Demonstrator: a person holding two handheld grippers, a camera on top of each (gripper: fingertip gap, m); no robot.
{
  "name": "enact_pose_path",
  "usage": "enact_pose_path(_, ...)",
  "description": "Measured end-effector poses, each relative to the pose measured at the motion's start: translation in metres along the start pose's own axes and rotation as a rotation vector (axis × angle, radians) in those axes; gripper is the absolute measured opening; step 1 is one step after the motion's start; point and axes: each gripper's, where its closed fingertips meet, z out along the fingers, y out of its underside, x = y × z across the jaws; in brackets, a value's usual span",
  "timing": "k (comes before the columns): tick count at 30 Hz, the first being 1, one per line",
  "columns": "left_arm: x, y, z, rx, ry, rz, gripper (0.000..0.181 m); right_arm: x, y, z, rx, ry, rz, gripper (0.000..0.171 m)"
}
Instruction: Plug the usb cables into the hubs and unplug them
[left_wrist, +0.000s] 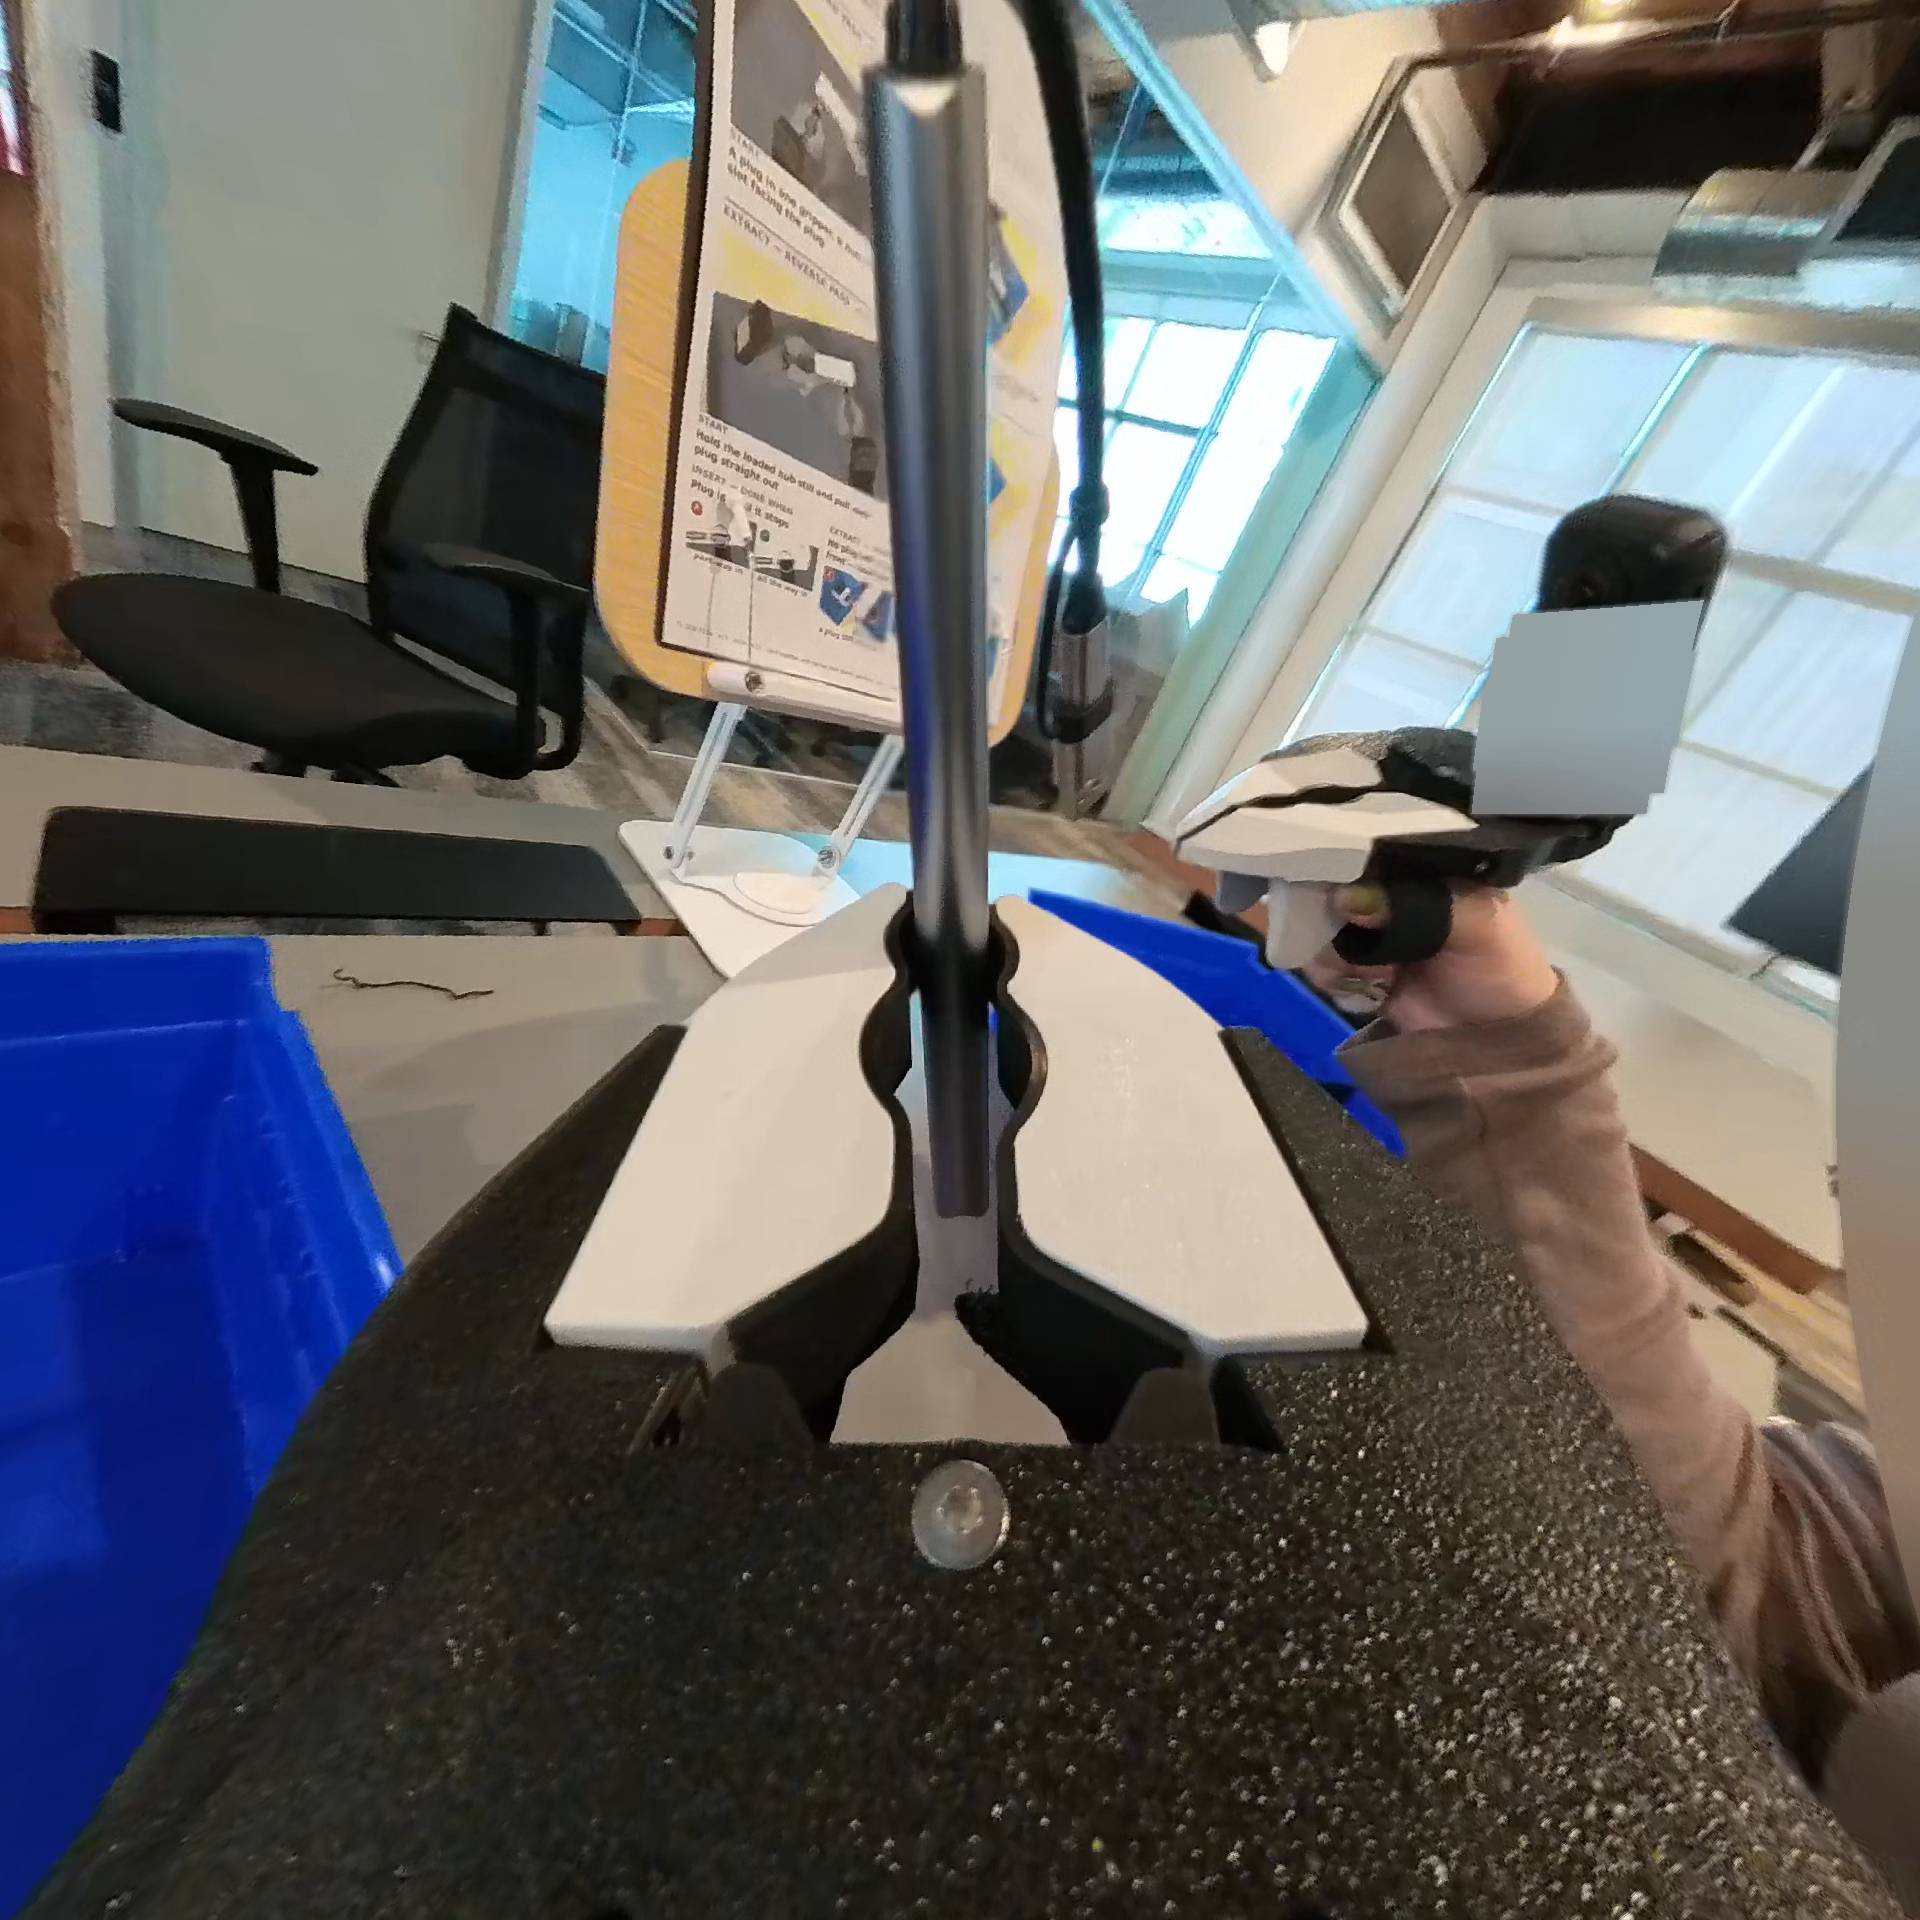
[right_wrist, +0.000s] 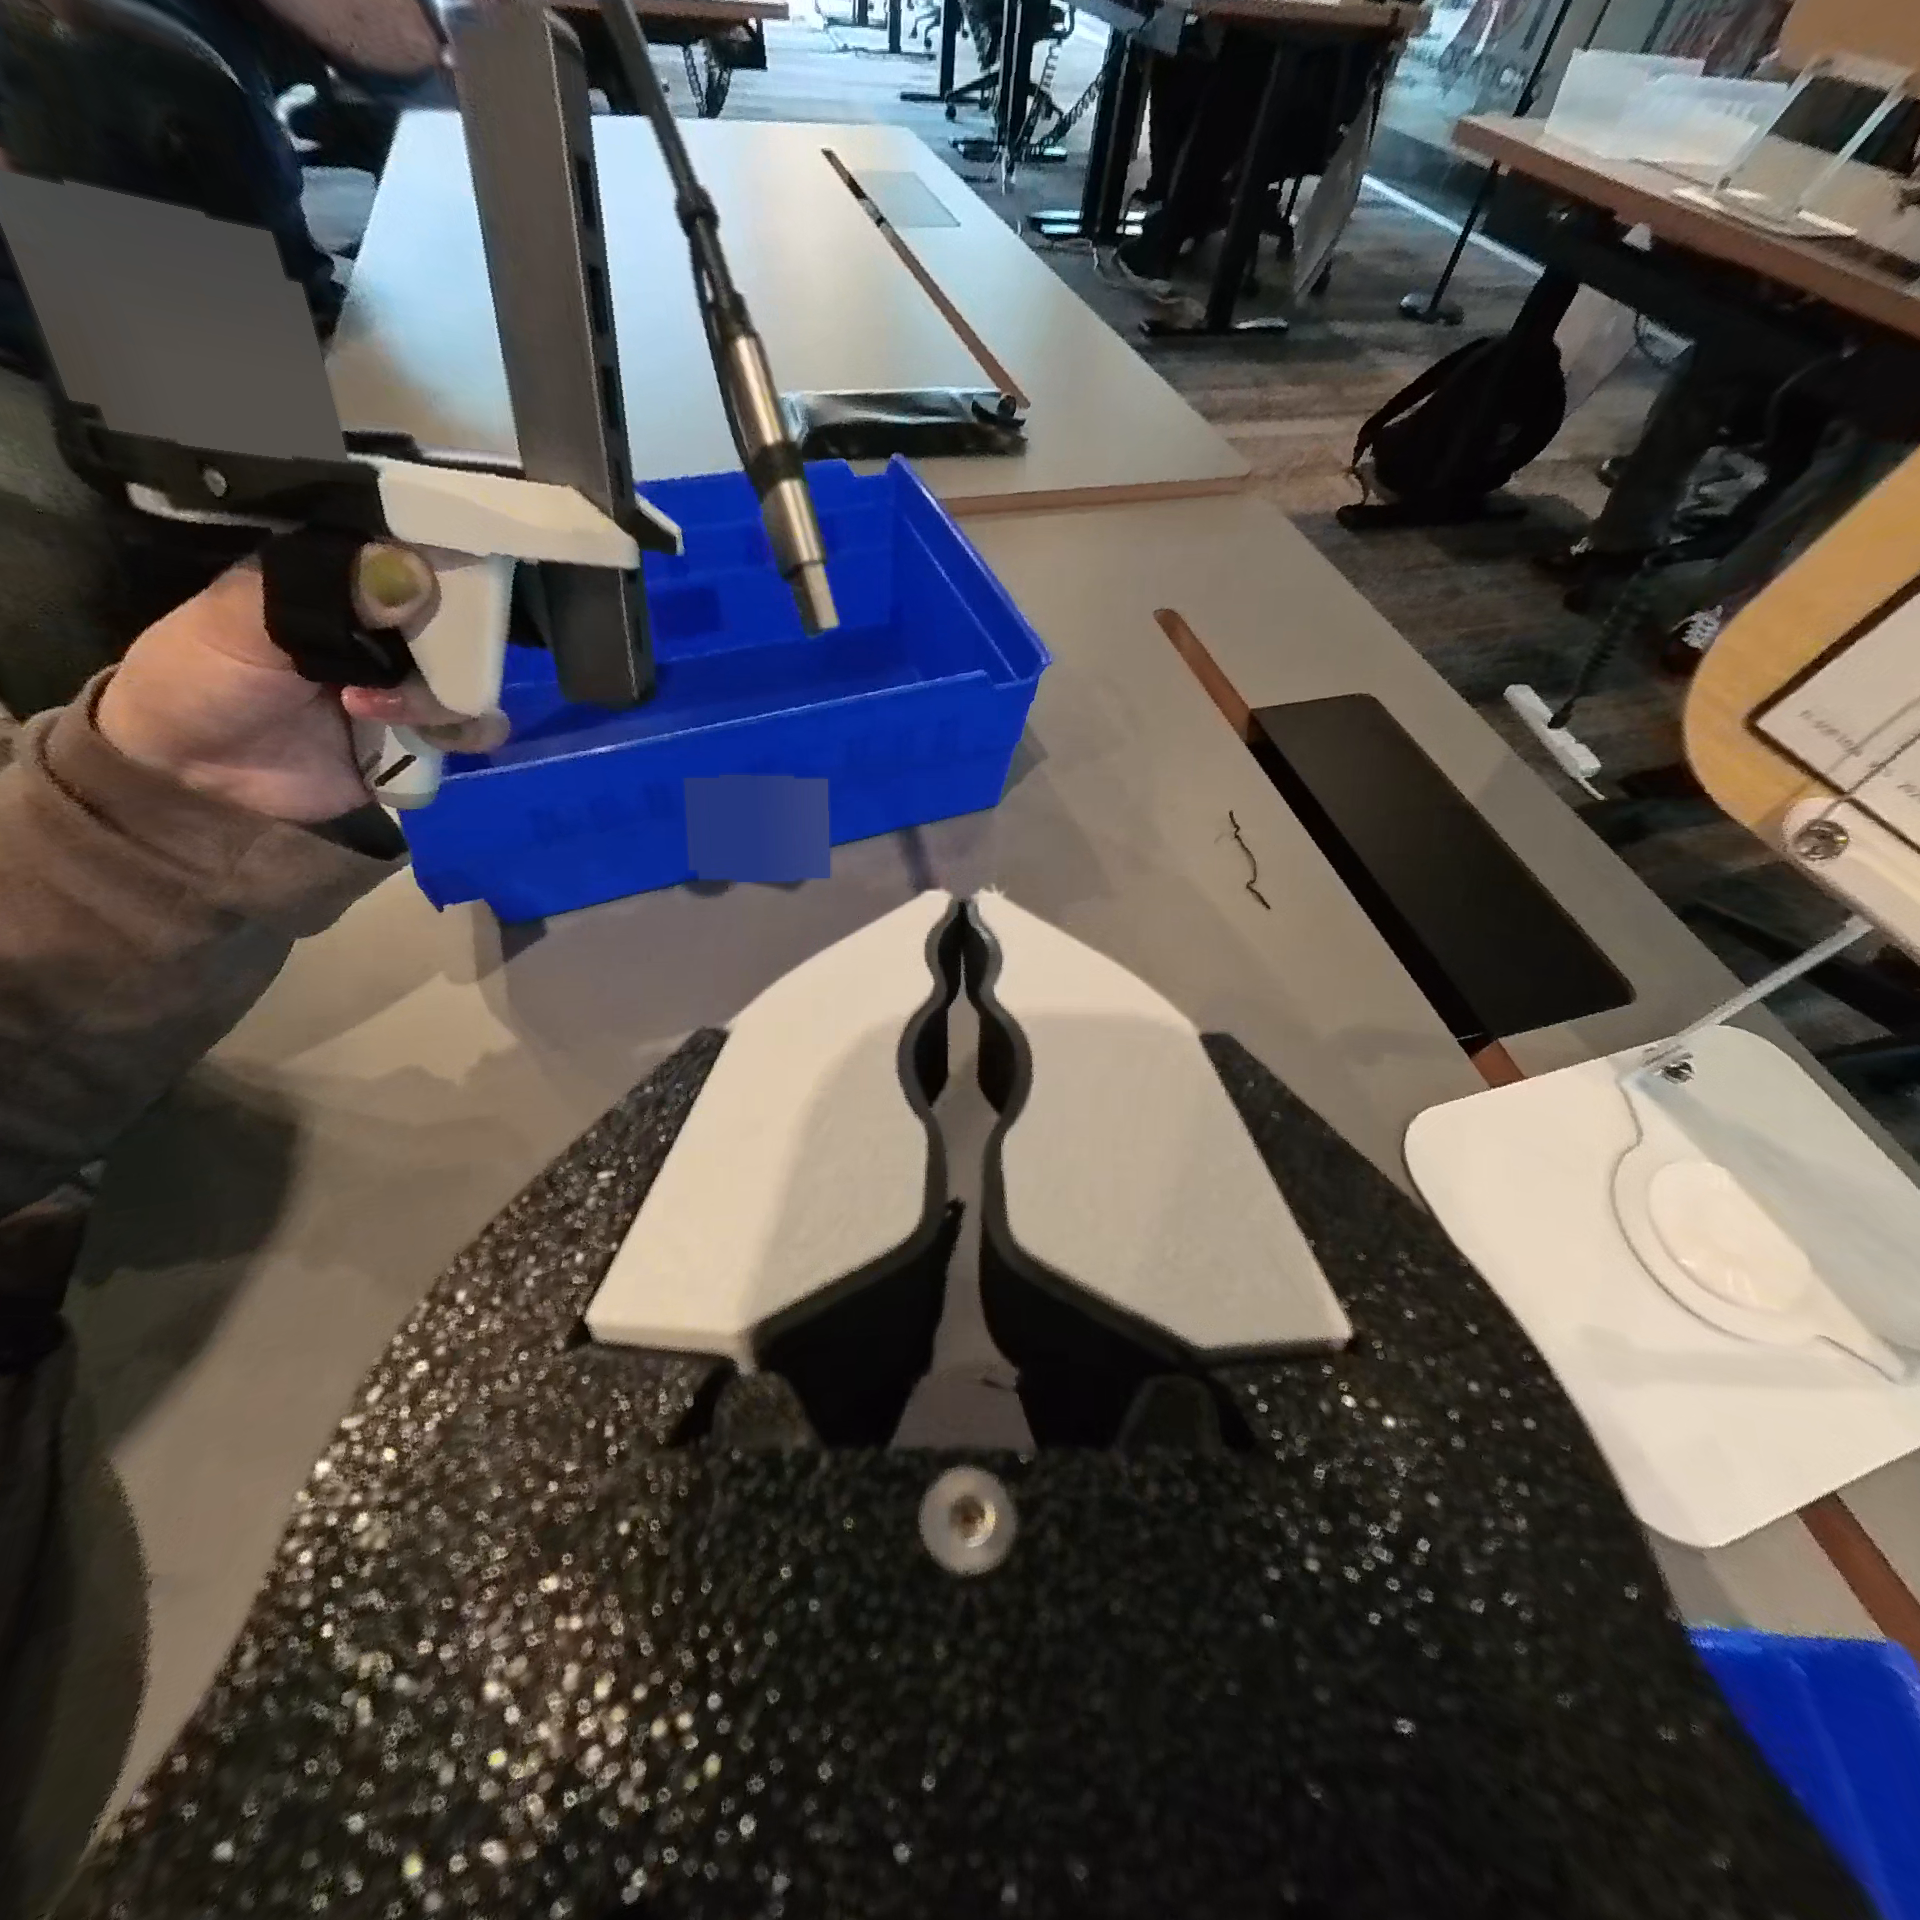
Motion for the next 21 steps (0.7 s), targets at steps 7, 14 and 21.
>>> enact_pose_path(7, 0.003, 0.009, 0.011, -0.1, -0.076, 0.096, 0.011, 0.004, -0.004, -0.004, -0.009, 0.074, -0.016, 0.0)
enact_pose_path(14, 0.007, 0.011, 0.027, -0.149, -0.097, 0.135, 0.011, 0.004, 0.001, -0.008, -0.027, 0.069, -0.011, 0.0)
enact_pose_path(21, -0.029, 0.016, 0.002, -0.237, -0.287, 0.169, 0.011, -0.002, 0.001, 0.022, -0.121, 0.153, -0.031, 0.0)
